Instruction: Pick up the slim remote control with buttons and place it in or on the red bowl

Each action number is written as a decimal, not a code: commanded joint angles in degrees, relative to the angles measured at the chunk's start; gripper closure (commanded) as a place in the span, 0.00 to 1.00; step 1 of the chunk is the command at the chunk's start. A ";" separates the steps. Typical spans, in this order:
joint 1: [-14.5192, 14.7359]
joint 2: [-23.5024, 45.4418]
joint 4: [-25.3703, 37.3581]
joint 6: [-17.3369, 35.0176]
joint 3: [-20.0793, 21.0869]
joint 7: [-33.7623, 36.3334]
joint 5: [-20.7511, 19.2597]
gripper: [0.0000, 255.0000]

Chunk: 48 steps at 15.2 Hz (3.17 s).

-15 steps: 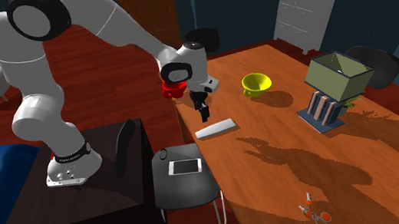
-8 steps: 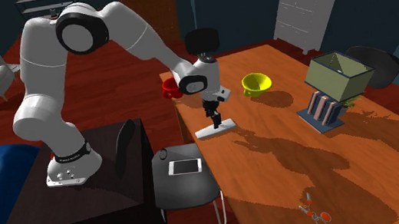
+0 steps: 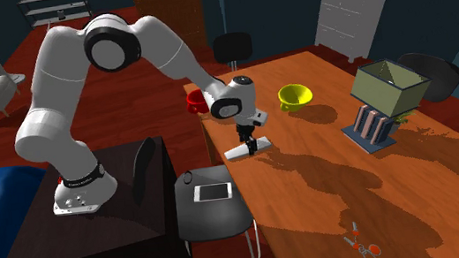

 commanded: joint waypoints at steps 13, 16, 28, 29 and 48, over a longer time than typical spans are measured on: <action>-0.07 1.02 0.44 0.59 0.00 -0.08 0.01 1.00; -0.07 1.02 0.44 0.59 0.00 -0.08 0.01 1.00; -0.04 -5.46 -1.08 -4.36 -0.04 0.00 -0.04 1.00; -0.04 -6.07 -1.17 -4.89 -0.04 0.00 -0.04 1.00; -0.01 -16.38 -0.39 -15.98 -0.10 0.15 -0.15 1.00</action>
